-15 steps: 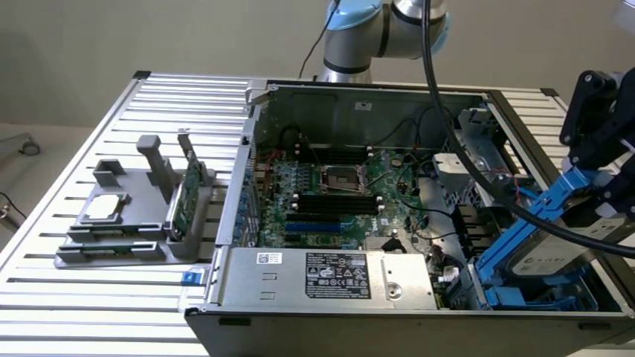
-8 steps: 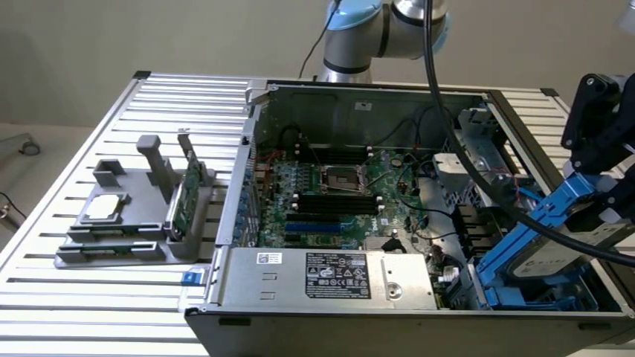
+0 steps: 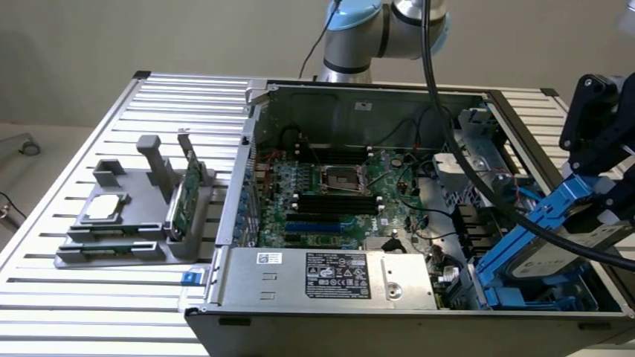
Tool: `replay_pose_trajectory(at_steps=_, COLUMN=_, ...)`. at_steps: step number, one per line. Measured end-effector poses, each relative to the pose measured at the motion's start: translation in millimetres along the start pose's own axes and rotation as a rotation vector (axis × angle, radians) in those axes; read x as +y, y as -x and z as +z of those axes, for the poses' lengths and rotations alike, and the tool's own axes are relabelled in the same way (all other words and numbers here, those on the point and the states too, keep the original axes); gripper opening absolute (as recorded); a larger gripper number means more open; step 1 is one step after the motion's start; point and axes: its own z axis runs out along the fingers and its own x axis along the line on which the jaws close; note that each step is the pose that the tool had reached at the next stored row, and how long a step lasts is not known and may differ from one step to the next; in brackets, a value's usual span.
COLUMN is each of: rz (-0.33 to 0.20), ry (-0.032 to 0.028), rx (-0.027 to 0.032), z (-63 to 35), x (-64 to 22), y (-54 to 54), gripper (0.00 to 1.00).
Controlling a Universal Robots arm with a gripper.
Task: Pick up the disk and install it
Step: 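Insert the disk into the insertion slot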
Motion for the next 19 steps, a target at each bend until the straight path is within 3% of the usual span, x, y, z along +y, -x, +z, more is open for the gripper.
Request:
replay_pose_trajectory(at_steps=13, rz=-0.001, ry=-0.0127, rx=0.0016, z=-6.4, x=4.4, y=0.7, gripper=0.33)
replay_pose_trajectory(at_steps=16, rz=-0.001, ry=-0.0276, rx=0.0024, z=-6.6, x=4.4, y=0.7, gripper=0.33)
replay_pose_trajectory(at_steps=19, rz=-0.001, ry=-0.0509, rx=0.0038, z=-6.7, x=5.3, y=0.9, gripper=0.33)
